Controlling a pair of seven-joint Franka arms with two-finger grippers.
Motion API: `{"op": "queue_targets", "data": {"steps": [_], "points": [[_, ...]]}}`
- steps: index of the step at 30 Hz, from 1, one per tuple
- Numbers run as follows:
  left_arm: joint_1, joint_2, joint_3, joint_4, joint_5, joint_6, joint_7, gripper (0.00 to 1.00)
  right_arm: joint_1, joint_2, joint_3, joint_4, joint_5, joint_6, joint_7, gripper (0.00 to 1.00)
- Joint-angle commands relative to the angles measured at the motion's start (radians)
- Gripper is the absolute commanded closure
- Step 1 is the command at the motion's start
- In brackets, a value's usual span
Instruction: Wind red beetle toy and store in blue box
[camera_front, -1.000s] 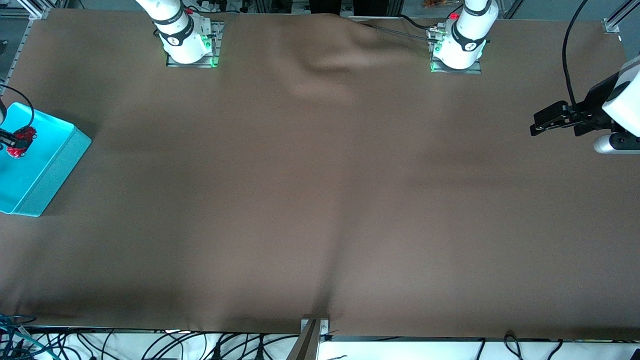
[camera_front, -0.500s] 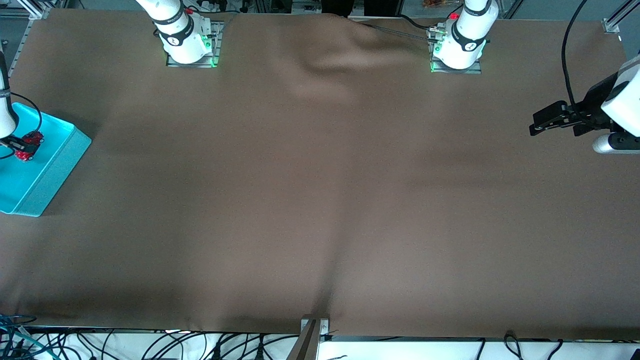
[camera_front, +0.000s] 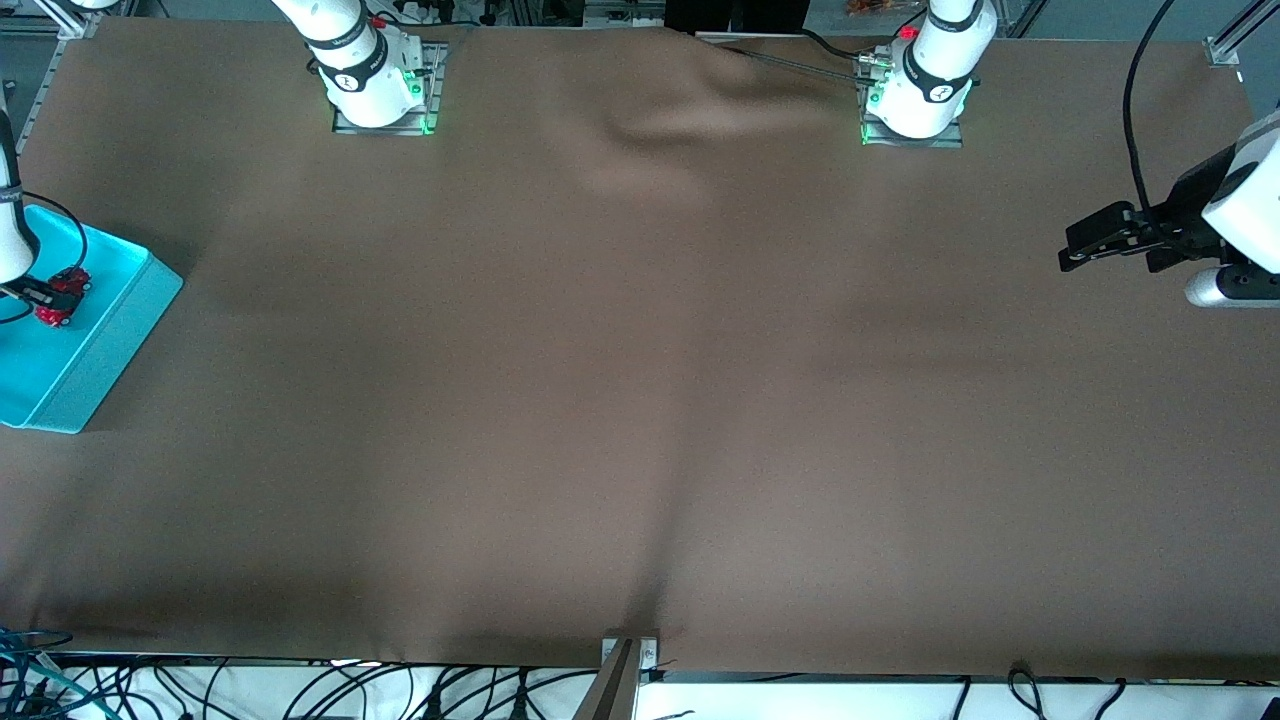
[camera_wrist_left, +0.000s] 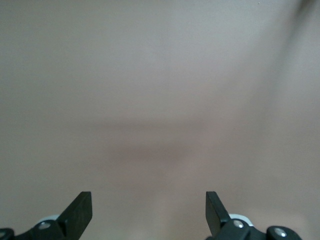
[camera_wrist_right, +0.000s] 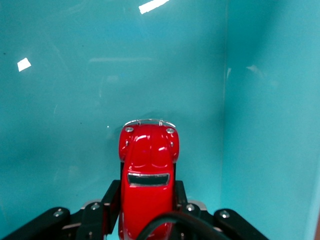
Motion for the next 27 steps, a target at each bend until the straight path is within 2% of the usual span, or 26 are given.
{"op": "queue_targets", "data": {"steps": [1, 3, 4, 8, 18, 23, 27], "points": [[-0.006, -0.008, 0.009, 0.004, -0.021, -0.013, 0.013, 0.0, -0.022, 0.019, 0.015, 0.024, 0.022, 0.014, -0.026, 1.0], [-0.006, -0.006, 0.009, 0.004, -0.021, -0.013, 0.013, 0.0, -0.022, 0.019, 0.017, 0.024, 0.022, 0.014, -0.026, 1.0], [-0.006, -0.006, 0.009, 0.004, -0.021, -0.013, 0.013, 0.0, -0.022, 0.019, 0.02, 0.024, 0.022, 0.014, -0.026, 0.93], [-0.006, -0.006, 0.009, 0.004, -0.021, -0.013, 0.013, 0.0, -0.022, 0.019, 0.023, 0.024, 0.024, 0.014, -0.026, 0.25], [-0.004, -0.006, 0.009, 0.004, -0.021, -0.013, 0.016, 0.0, -0.022, 0.017, 0.028, 0.023, 0.024, 0.014, -0.015, 0.17], [-0.004, -0.006, 0.009, 0.004, -0.021, -0.013, 0.018, 0.0, -0.022, 0.014, 0.029, 0.024, 0.024, 0.012, -0.017, 0.0], [-0.004, -0.006, 0.009, 0.004, -0.021, -0.013, 0.016, 0.0, -0.02, 0.008, 0.031, 0.024, 0.022, 0.006, -0.014, 0.0]]}}
